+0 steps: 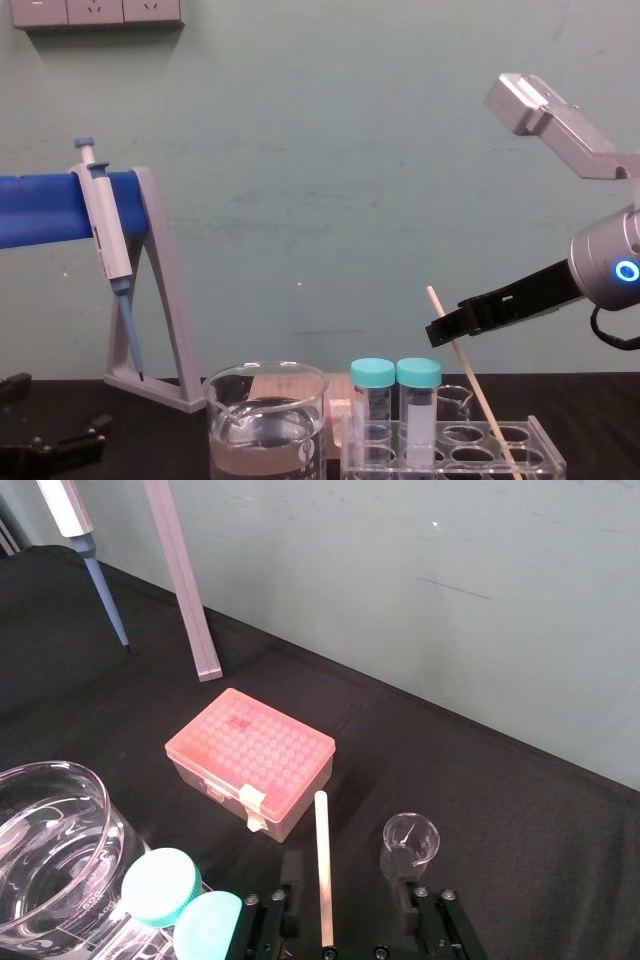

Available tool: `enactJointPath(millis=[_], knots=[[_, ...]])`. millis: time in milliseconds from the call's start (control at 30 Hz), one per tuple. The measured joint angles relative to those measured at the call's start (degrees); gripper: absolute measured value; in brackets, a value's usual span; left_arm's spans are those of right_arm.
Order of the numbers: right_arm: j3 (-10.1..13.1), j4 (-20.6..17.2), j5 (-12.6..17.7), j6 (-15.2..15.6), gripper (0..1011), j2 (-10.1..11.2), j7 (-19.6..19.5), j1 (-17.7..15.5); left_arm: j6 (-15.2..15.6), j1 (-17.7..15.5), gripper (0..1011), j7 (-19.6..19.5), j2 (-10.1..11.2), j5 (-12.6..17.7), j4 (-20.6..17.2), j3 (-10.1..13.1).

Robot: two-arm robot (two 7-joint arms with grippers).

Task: Hold the thermometer with one hand and immerse one end into the beaker, then reinsert it into the test tube rack.

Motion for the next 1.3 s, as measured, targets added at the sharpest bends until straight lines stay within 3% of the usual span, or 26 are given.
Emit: enactJointPath(millis=[533, 1067, 1300], knots=[[0.00, -0.04, 0.03, -0.03, 74, 0.01, -0.07, 0.00, 0.00, 0.00, 1004, 0.00, 0.00, 0.00, 0.00, 0.00], [0.13, -0.14, -0.04, -0.26, 46, 0.01, -0.06, -0.16, -0.01, 0.00, 1004, 0.00, 0.00, 0.00, 0.00, 0.00], [3.19, -2.24, 0.10, -3.21, 46, -0.06, -0.03, -2.64, 0.00, 0.00, 1004, 0.00, 0.00, 0.00, 0.00, 0.00]])
